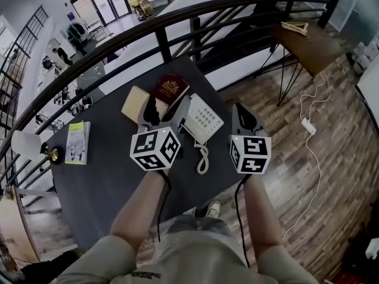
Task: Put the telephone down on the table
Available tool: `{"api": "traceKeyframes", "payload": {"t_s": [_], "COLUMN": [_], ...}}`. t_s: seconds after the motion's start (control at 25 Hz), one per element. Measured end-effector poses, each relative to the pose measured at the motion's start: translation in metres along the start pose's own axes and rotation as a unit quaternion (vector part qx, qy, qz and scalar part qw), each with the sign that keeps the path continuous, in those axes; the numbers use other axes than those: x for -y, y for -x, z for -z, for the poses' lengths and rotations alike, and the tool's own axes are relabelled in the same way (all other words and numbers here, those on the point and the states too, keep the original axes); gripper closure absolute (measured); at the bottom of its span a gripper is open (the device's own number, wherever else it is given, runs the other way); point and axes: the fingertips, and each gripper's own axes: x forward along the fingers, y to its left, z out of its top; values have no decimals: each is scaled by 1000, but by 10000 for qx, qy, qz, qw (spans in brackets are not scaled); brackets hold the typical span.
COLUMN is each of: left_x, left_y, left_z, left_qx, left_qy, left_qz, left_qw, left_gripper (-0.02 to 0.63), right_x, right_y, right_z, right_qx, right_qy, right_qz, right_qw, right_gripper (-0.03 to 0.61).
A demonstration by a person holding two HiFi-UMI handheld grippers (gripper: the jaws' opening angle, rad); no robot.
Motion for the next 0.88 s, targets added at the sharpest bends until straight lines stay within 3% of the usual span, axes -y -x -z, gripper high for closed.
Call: {"api": "traceKeyframes", "payload": {"t_s": [0.16, 0.32, 0.52, 0.6, 0.68, 0.88], "left_x": [21, 26, 35, 40, 41, 46], "left_y": [30, 62, 99, 112, 121, 136], "left_z": [-38, -65, -79, -83, -83, -62], "left_qx": [264, 589, 783, 897, 972, 627], "left_qy": [-104, -227, -235, -308, -367, -416], "left_qz": [343, 328, 296, 327, 338, 536], "left_qw": [9990, 9975, 9962, 9950, 9940, 9957], "left_gripper": [167, 175, 255, 280, 384, 397], "right_x": [-10, -22, -39, -44, -50, -71], "right_y": [31, 59, 90, 102, 113, 132], "right_z": [-36, -73, -110, -117, -118, -102], "right_qx": [321, 681, 1085, 1167, 1198, 1105], "right_qy": [172, 271, 331, 498, 667, 692], "right_qz": [-87, -141, -297, -265, -229, -471], "right_qw": [9993, 9972, 9931, 9916, 9903, 9903], "right_gripper": [578, 577, 578, 578, 577, 578]}}
